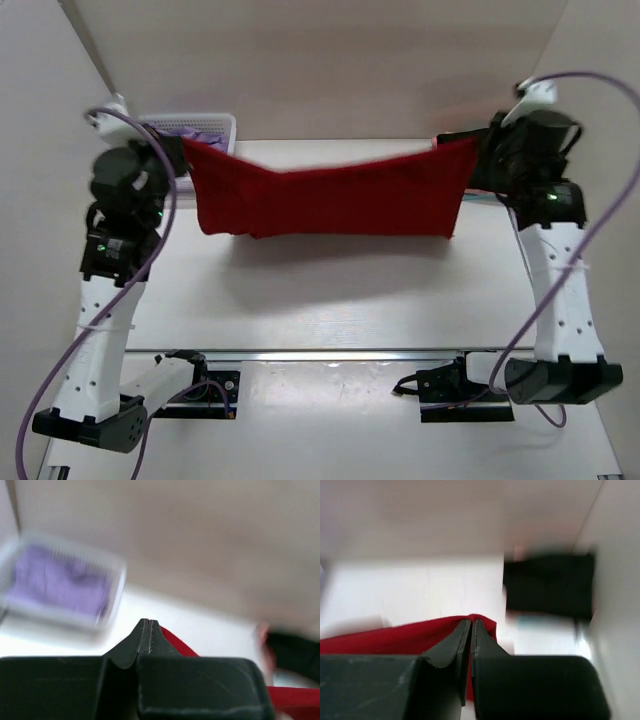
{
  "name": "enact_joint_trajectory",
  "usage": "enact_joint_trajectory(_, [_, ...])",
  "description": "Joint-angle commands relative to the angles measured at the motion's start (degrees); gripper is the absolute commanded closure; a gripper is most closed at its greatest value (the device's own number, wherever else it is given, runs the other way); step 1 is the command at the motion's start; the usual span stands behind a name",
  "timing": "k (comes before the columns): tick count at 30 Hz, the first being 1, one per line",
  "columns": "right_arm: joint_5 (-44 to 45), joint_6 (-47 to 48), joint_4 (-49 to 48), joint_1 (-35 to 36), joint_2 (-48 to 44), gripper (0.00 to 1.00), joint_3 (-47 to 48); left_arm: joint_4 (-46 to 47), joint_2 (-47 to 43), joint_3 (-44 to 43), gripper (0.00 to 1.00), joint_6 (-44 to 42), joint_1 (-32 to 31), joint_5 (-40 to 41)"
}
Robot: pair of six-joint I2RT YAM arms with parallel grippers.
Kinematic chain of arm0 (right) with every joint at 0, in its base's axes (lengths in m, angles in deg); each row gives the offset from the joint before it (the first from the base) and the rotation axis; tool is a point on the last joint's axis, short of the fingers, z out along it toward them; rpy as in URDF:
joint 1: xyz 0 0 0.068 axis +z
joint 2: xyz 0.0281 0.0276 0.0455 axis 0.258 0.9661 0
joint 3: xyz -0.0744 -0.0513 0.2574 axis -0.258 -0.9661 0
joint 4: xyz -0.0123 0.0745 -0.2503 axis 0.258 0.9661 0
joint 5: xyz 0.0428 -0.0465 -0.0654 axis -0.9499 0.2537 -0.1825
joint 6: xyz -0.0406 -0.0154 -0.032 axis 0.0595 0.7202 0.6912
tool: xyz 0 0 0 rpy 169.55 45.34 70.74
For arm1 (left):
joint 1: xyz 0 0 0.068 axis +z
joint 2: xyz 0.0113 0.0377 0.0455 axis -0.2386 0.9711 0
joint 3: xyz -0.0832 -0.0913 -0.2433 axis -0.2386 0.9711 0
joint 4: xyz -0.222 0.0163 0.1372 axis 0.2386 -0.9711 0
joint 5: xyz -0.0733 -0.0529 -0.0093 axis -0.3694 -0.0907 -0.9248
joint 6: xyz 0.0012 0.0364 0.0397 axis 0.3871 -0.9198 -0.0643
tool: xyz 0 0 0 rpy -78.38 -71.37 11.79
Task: Fold and stack the t-shirts
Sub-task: Flatten out the tshirt
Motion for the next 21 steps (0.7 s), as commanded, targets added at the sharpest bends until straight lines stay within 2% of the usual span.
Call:
enact_joint_trajectory(1, [3.4,-0.1,-6.8,-0.1,-2.0,1.00,10.0,4.4,2.5,-11.4,1.00,-0.2,0.2,4.5])
enact_joint_trajectory(4, [-1.4,-2.1,-7.5,-2.1,1.1,1.00,8.5,4.8,10.1,-13.9,1.00,1.6,-0.5,5.0])
enact_joint_trajectory(9, [-8.0,-4.6,-8.0,-1.9,10.9,1.00,3.9,7.9,17.9,-9.1,1.00,5.5,-0.5,3.5])
enact_joint_trajectory(12, [-8.1,-4.5,-7.6,-0.4,17.4,1.00,7.1,8.7,23.7,-8.3,1.00,7.6,0.7,-0.1])
enact_joint_trajectory(15, [-5.2,-1.6,-8.5,1.4,22.6,1.00,13.5,9.1,29.2,-15.1,1.00,7.0,0.0,-0.9])
enact_joint_trajectory(16, [-4.8,-0.5,-8.0,2.4,23.8,1.00,18.2,9.3,31.0,-17.2,1.00,4.8,-0.7,-0.2])
enact_joint_trajectory(18, [-2.5,1.3,-5.3,3.3,28.3,1.00,27.4,8.8,33.2,-27.5,1.00,1.9,-2.4,2.4])
enact_joint_trajectory(20, [-0.4,5.6,-2.4,5.7,31.4,1.00,42.1,9.7,33.9,-34.4,1.00,0.0,-2.5,4.0])
enact_joint_trajectory(21, [0.4,6.0,-3.1,5.9,31.4,1.00,45.9,10.0,33.6,-38.4,1.00,-0.2,-2.5,4.4])
